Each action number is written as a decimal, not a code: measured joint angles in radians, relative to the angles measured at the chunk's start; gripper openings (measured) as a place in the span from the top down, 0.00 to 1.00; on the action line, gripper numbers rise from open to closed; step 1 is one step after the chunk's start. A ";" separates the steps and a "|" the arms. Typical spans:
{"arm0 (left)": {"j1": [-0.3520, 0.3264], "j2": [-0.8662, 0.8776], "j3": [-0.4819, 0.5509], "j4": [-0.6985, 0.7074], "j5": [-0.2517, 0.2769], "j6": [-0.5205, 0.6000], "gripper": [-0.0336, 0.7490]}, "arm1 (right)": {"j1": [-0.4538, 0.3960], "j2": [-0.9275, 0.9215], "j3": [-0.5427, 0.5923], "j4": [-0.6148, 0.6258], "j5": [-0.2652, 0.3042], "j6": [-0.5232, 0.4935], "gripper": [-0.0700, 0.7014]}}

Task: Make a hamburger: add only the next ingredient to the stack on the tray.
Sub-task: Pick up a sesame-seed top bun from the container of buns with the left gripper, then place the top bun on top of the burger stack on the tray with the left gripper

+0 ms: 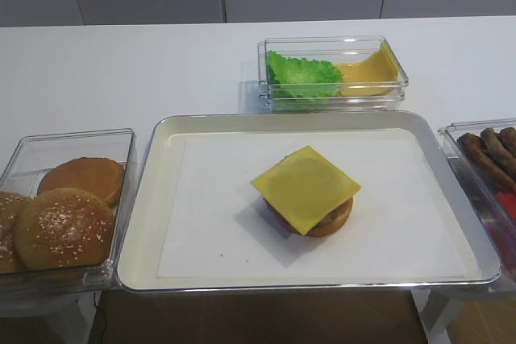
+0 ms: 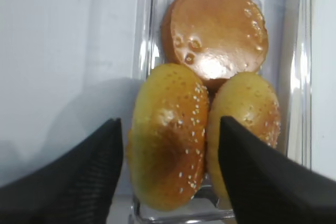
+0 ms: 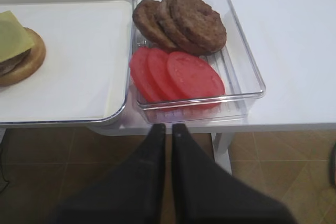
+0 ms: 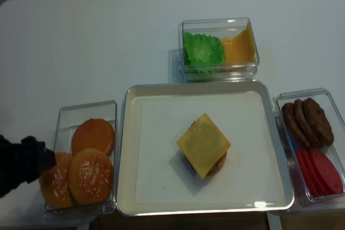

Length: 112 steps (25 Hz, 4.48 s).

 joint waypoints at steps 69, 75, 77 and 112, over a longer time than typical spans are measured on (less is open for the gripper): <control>0.038 0.159 -0.059 -0.163 0.142 0.243 0.75 | 0.000 0.000 0.000 0.000 0.000 0.000 0.87; 0.038 0.159 -0.059 -0.169 0.150 0.254 0.77 | 0.000 0.000 0.000 0.000 0.000 0.000 0.87; 0.038 0.159 -0.059 -0.171 0.150 0.254 0.77 | 0.000 0.000 0.000 0.000 0.000 0.000 0.87; -0.184 0.159 -0.392 -0.160 0.263 0.202 0.79 | 0.000 0.000 0.000 0.000 0.000 0.000 0.87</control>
